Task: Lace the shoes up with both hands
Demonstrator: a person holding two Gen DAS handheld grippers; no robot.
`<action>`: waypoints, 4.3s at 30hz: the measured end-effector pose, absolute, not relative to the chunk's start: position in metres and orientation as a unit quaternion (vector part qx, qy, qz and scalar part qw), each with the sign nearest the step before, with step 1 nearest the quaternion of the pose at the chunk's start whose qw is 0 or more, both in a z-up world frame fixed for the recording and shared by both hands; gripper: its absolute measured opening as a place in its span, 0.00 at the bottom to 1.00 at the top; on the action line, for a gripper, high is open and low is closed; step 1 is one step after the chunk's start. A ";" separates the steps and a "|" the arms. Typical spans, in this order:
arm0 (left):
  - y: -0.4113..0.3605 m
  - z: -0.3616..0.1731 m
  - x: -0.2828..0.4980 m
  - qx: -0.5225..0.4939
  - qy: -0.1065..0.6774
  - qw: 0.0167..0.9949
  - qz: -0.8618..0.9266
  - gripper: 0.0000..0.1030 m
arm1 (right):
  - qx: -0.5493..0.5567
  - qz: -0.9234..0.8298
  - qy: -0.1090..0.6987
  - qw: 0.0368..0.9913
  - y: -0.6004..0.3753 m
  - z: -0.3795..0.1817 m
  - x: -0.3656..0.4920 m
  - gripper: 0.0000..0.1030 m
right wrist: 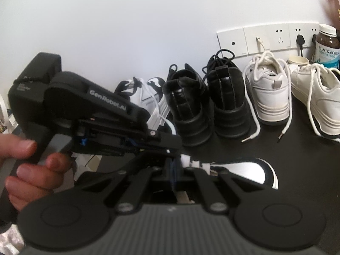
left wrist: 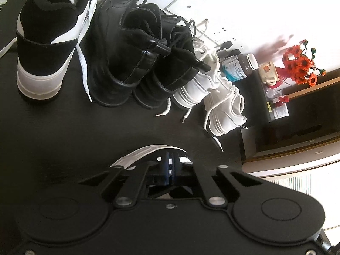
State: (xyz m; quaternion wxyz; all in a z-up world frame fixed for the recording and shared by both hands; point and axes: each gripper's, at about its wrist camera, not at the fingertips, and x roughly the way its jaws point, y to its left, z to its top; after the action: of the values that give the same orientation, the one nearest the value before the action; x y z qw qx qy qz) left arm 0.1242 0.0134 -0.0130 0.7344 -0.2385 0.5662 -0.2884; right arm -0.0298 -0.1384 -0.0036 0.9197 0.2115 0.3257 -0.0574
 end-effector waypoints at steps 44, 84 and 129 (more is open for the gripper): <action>-0.001 0.019 0.090 -0.131 0.488 0.803 -0.317 0.23 | 0.387 0.050 0.222 0.894 -0.198 0.042 -0.019 0.02; 0.005 0.067 0.061 -0.121 0.405 0.846 -0.326 0.41 | 0.349 0.092 0.184 0.914 -0.215 0.074 -0.046 0.02; 0.029 0.023 0.063 -0.042 0.473 0.860 -0.188 0.69 | 0.263 -0.020 0.431 0.863 -0.149 -0.006 -0.040 0.84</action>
State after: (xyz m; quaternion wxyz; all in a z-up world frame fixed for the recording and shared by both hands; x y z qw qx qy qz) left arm 0.0627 0.0292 0.0227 0.8598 -0.0423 0.4730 -0.1878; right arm -0.0401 -0.1490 -0.0055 0.8628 0.2635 0.4311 -0.0198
